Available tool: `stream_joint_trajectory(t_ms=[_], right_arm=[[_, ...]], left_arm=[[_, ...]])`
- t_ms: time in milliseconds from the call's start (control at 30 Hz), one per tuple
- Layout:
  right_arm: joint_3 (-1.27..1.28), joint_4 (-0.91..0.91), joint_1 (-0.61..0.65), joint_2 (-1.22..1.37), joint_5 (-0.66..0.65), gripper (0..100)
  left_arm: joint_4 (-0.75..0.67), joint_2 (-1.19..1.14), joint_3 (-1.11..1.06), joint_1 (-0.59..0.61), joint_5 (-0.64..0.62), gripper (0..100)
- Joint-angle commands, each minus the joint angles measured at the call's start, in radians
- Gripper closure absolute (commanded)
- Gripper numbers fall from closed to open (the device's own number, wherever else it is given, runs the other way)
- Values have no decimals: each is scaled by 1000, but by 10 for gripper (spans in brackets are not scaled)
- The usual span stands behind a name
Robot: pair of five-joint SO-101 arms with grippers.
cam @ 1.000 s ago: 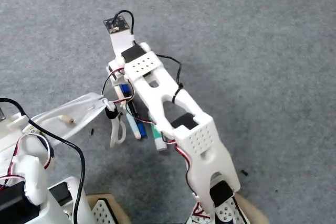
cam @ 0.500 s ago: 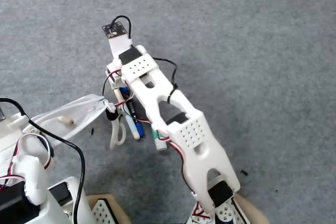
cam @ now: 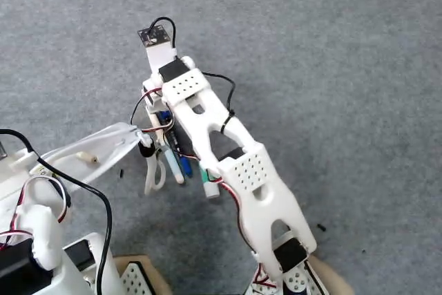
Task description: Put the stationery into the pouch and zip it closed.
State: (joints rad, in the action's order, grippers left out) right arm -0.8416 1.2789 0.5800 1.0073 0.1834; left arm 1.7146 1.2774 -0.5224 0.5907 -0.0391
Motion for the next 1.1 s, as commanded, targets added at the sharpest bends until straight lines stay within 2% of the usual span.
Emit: stream_joint_trajectory(t_ms=[0,567,867,1067], right_arm=[[-76,34,-5,2,2,985],[-832,462,-21,1,0,985],[-829,466,-129,-153,0,985],[-823,486,-127,-323,-60,986]], left_arm=[[-28,0,5,12,-11,973],[-26,0,7,10,-11,973],[-26,0,7,8,-11,973],[-28,0,7,12,-9,973]])
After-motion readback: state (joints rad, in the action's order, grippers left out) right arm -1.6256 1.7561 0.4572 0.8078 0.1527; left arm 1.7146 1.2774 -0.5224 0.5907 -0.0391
